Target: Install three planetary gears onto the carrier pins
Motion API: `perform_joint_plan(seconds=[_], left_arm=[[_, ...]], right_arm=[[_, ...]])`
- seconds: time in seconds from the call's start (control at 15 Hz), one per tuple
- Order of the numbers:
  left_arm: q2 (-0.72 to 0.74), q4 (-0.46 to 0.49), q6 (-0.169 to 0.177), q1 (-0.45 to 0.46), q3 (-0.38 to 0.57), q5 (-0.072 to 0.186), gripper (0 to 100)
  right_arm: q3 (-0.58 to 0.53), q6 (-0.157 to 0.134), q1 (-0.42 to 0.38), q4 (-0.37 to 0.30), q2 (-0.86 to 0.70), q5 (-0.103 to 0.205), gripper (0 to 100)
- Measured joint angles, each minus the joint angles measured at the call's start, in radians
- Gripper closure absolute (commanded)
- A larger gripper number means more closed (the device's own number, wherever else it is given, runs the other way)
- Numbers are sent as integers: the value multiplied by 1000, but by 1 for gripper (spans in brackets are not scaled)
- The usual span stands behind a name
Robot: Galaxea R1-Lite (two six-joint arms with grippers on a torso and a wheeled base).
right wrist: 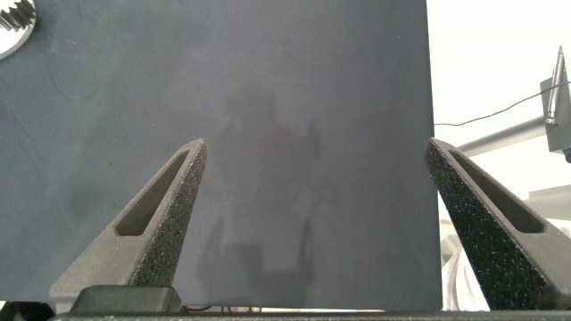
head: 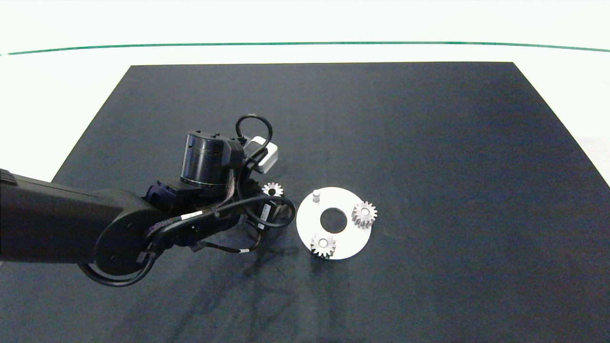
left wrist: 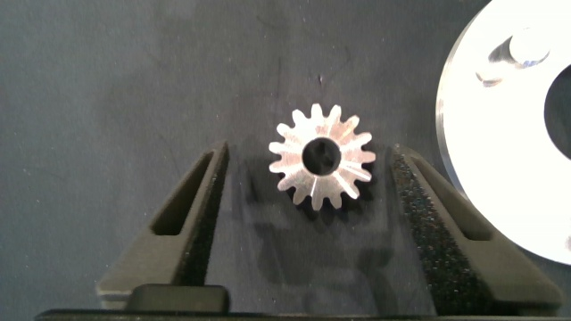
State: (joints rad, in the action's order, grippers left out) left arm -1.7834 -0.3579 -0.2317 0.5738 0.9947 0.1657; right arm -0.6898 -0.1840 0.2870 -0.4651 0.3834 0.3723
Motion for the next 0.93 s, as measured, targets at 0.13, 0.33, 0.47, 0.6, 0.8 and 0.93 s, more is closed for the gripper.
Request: perform_joint_plan(seconds=[0.13, 0.33, 0.47, 0.6, 0.8, 0.93], left_arm=[[-3, -9, 0, 0, -1, 0, 38], [-7, -23, 0, 0, -2, 0, 44], [-9, -26, 0, 0, -7, 0, 48], [-12, -28, 0, 0, -9, 0, 51], [-17, -28, 1, 0, -10, 0, 57], [-22, -30, 6, 1, -10, 0, 62]], right_arm=[[0, 0, 1, 0, 0, 0, 0], [-1, 0, 1, 0, 0, 1, 0], [-1, 0, 1, 0, 0, 1, 0], [-1, 0, 1, 0, 0, 0, 0], [-2, 0, 1, 1, 0, 0, 0], [-2, 0, 2, 0, 0, 0, 0]])
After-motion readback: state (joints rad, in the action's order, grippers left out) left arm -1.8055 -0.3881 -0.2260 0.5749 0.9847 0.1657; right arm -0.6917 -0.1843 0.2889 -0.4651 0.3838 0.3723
